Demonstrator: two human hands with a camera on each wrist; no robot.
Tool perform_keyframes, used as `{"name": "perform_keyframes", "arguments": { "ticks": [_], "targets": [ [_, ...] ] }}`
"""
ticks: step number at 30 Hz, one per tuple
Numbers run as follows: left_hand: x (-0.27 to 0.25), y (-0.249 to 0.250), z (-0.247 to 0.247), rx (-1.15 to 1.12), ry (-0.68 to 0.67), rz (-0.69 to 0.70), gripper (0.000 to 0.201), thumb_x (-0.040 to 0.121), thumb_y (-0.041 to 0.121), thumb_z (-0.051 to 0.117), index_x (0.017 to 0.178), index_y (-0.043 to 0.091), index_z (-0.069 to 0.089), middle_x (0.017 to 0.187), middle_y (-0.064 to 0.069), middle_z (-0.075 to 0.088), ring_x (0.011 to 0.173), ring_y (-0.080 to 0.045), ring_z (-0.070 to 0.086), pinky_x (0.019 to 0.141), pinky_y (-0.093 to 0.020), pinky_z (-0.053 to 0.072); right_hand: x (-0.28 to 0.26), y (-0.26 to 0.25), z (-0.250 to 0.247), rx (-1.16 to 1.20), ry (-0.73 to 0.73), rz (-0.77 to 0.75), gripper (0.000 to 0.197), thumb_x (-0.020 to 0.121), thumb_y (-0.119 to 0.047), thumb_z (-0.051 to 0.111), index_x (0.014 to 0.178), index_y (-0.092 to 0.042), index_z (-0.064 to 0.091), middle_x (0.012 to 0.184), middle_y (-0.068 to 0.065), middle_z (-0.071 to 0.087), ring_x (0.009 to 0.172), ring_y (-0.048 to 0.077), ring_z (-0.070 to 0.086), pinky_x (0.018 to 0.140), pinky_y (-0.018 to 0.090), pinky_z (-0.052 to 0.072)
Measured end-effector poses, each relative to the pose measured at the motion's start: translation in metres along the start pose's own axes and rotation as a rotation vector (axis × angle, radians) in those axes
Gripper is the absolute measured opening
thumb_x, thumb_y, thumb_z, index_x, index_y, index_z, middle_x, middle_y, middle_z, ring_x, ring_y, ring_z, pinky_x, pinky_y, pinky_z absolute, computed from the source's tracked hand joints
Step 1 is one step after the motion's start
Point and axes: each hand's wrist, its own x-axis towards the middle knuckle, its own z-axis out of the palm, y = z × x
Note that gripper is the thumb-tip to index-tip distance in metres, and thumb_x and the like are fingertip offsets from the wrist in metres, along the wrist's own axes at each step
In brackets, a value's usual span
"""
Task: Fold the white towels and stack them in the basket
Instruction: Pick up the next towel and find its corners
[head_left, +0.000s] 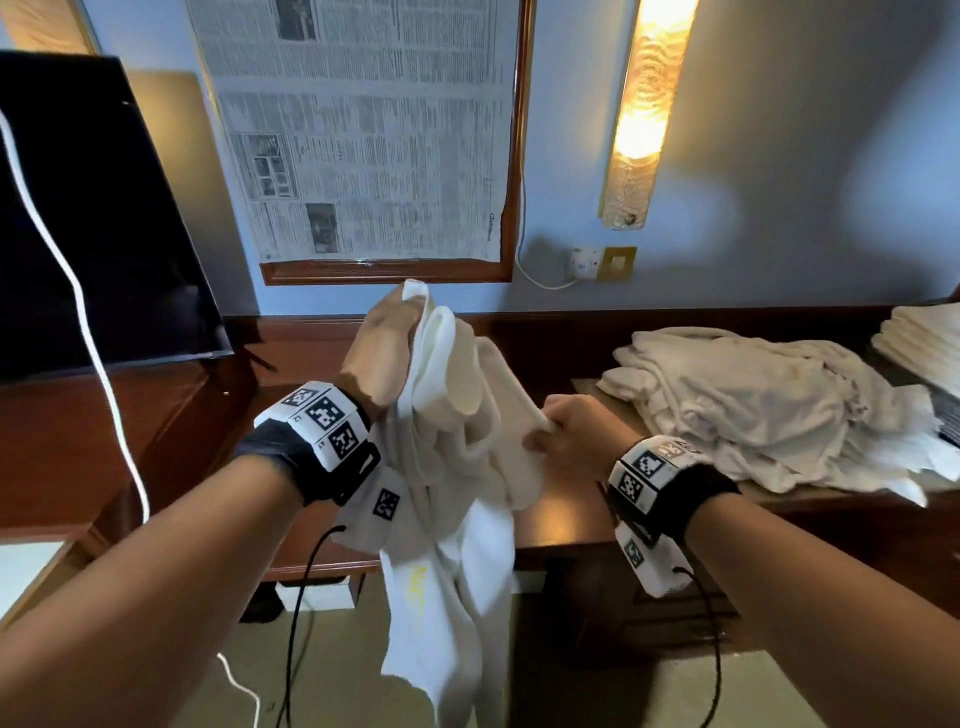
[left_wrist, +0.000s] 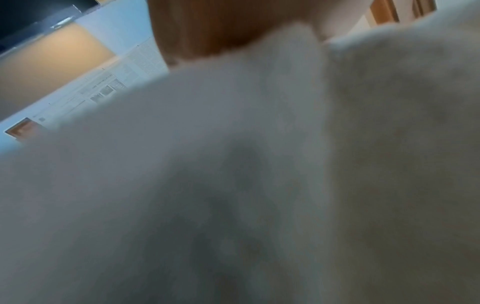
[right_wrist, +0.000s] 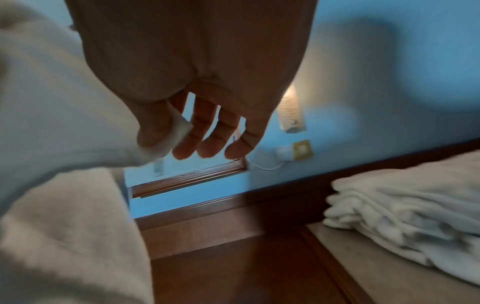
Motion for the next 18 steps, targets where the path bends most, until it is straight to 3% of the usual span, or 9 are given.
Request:
{"name": "perform_keyframes", "arguments": {
  "ticks": [2, 4, 7, 10, 11, 13, 14, 16, 18],
  "targets": [
    [0.001, 0.001, 0.002, 0.051, 0.007, 0.042, 0.033, 0.105, 0.019, 0.041, 0.074, 0.024, 0.052, 0.061, 0.016, 0.058, 0.063, -0.006, 0.053, 0.071, -0.03, 0.04, -0.008, 0.02, -0.003, 0.045, 0.057, 0.081, 0.021, 0.088, -0.02, 0.072, 0.07, -0.011, 0.07, 0.078, 0.007, 0.06, 0.063, 0.013, 0.049, 0.064, 0.029, 0.038],
    [0.002, 0.002, 0.002, 0.066, 0.007, 0.058, 0.032, 0.105, 0.018, 0.045, 0.075, 0.024, 0.055, 0.063, 0.016, 0.058, 0.064, -0.006, 0.054, 0.071, -0.029, 0.041, -0.017, 0.038, -0.01, 0.084, 0.14, 0.142, 0.015, 0.09, -0.02, 0.07, 0.077, -0.014, 0.074, 0.072, 0.0, 0.063, 0.061, 0.007, 0.05, 0.063, 0.028, 0.04],
    [0.004, 0.002, 0.0, 0.04, -0.105, 0.093, 0.026, 0.099, 0.021, 0.053, 0.073, 0.018, 0.057, 0.066, 0.007, 0.057, 0.064, -0.012, 0.052, 0.067, -0.028, 0.04, -0.021, 0.052, -0.026, 0.163, 0.334, 0.149, 0.023, 0.092, -0.018, 0.068, 0.07, -0.021, 0.071, 0.06, -0.01, 0.061, 0.053, 0.0, 0.049, 0.061, 0.027, 0.041],
    [0.005, 0.011, -0.009, 0.007, -0.402, 0.052, 0.016, 0.087, 0.011, 0.058, 0.071, 0.007, 0.062, 0.068, -0.004, 0.054, 0.06, -0.012, 0.049, 0.06, -0.023, 0.039, -0.012, 0.031, -0.054, 0.322, 0.529, 0.09, 0.016, 0.093, -0.012, 0.065, 0.085, -0.022, 0.075, 0.077, -0.006, 0.071, 0.067, 0.0, 0.06, 0.068, 0.025, 0.048],
    [0.006, 0.017, -0.016, 0.059, -0.523, 0.023, 0.012, 0.082, 0.013, 0.062, 0.072, 0.01, 0.067, 0.071, -0.005, 0.057, 0.062, -0.013, 0.052, 0.062, -0.024, 0.04, -0.007, 0.02, -0.065, 0.337, 0.569, 0.039, 0.016, 0.093, -0.008, 0.064, 0.09, -0.018, 0.076, 0.083, -0.002, 0.073, 0.072, 0.003, 0.063, 0.071, 0.025, 0.05],
    [0.01, 0.027, -0.033, 0.201, -0.734, 0.015, 0.008, 0.078, 0.022, 0.075, 0.077, 0.015, 0.074, 0.084, -0.011, 0.07, 0.077, -0.022, 0.062, 0.071, -0.029, 0.044, 0.004, -0.01, -0.085, 0.288, 0.586, -0.088, 0.02, 0.091, 0.0, 0.06, 0.091, -0.011, 0.077, 0.088, 0.006, 0.074, 0.078, 0.011, 0.066, 0.075, 0.025, 0.052],
    [0.013, 0.033, -0.042, 0.232, -0.778, 0.045, 0.018, 0.079, 0.031, 0.079, 0.082, 0.013, 0.075, 0.092, -0.016, 0.074, 0.086, -0.026, 0.067, 0.074, -0.032, 0.047, 0.01, -0.026, -0.092, 0.29, 0.57, -0.135, 0.023, 0.09, 0.002, 0.059, 0.089, -0.012, 0.077, 0.089, 0.009, 0.074, 0.081, 0.017, 0.068, 0.077, 0.028, 0.054],
    [0.022, 0.048, -0.056, 0.254, -0.714, 0.152, 0.03, 0.088, 0.036, 0.072, 0.091, 0.006, 0.073, 0.1, -0.017, 0.075, 0.096, -0.025, 0.07, 0.078, -0.036, 0.049, 0.021, -0.06, -0.103, 0.384, 0.53, -0.192, 0.032, 0.089, 0.003, 0.058, 0.083, -0.024, 0.075, 0.084, 0.001, 0.074, 0.077, 0.019, 0.069, 0.072, 0.033, 0.056],
    [0.028, 0.066, -0.064, 0.252, -0.586, 0.29, 0.026, 0.097, 0.023, 0.061, 0.096, 0.0, 0.072, 0.099, -0.007, 0.077, 0.098, -0.02, 0.07, 0.085, -0.035, 0.052, 0.028, -0.092, -0.109, 0.424, 0.498, -0.266, 0.037, 0.091, 0.001, 0.056, 0.082, -0.031, 0.072, 0.079, -0.012, 0.072, 0.072, 0.003, 0.065, 0.068, 0.021, 0.049]
  ]
}}
